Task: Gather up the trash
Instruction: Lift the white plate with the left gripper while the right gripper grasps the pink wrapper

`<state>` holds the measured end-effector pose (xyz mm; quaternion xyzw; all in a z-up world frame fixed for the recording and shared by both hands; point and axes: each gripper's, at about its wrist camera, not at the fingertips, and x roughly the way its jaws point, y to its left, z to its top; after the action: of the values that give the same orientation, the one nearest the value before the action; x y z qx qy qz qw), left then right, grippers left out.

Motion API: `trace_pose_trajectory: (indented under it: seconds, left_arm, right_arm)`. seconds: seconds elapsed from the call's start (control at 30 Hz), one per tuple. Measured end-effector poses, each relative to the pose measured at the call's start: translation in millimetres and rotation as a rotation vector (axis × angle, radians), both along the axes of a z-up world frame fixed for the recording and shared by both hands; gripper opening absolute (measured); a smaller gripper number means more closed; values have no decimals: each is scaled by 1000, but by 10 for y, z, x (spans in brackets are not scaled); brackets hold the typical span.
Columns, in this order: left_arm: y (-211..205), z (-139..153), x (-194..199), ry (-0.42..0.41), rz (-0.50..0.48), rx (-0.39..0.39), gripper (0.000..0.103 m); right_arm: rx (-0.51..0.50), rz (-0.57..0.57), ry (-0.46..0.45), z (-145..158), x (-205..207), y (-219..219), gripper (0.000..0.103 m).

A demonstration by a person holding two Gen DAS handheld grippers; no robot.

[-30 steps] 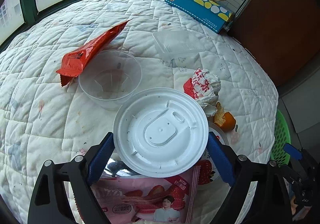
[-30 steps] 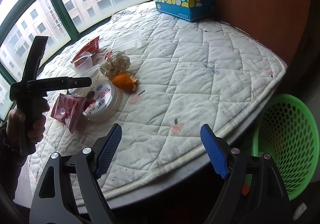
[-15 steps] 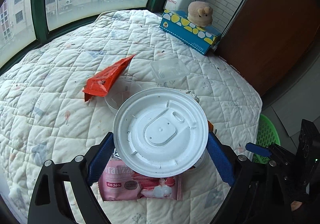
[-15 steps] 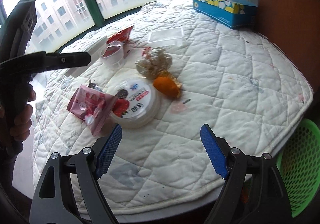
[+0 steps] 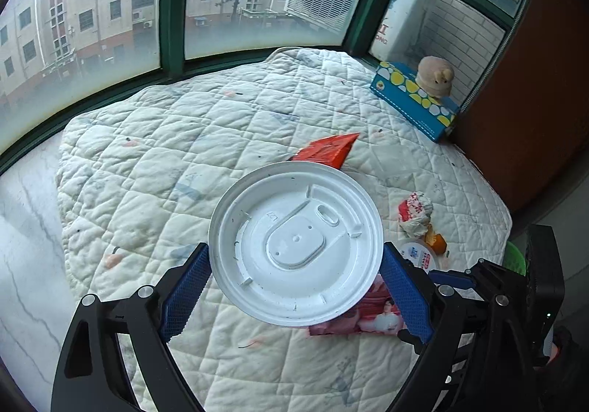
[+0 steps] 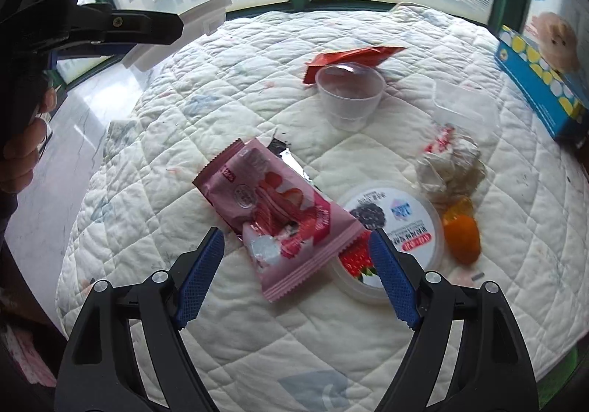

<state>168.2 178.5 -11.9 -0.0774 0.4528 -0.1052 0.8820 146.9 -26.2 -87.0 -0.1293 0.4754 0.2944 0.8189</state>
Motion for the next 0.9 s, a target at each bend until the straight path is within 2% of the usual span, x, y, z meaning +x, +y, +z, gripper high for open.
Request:
trace_pose_trajectory:
  seconds: [0.17, 0.27, 0.37, 0.47, 0.63, 0.73, 0.77, 0.8, 0.83, 0.9]
  left_arm:
    - [318, -78, -92, 13, 72, -17, 87]
    - [443, -133, -153, 22, 101, -23, 87]
    - [549, -186, -203, 30, 121, -29, 87]
    - [610, -229, -224, 38, 136, -39, 87]
    - [633, -272, -246, 43, 141, -43, 87]
    - [630, -283, -245, 45, 142, -48, 87]
    - [622, -282, -242, 45, 141, -50, 87]
    - [608, -280, -244, 44, 139, -52, 87]
    - [590, -274, -251, 42, 136, -53, 87]
    - [537, -259, -258, 37, 124, -56, 87]
  right_arm:
    - [-110, 158, -35, -123, 73, 344, 81]
    - [-141, 224, -8, -244, 156, 487, 87]
    - [-184, 288, -14, -337, 172, 607, 88]
    - [-216, 289, -13, -432, 239, 680, 88]
    - [-187, 239, 63, -553, 400, 659, 87]
    - [-188, 228, 59, -507, 366, 653, 75]
    - [-186, 222, 58, -483, 345, 647, 65]
    - [-184, 211, 63, -467, 332, 639, 59]
    - [-179, 194, 62, -452, 321, 618, 58]
    - [-157, 161, 71, -423, 293, 548, 47]
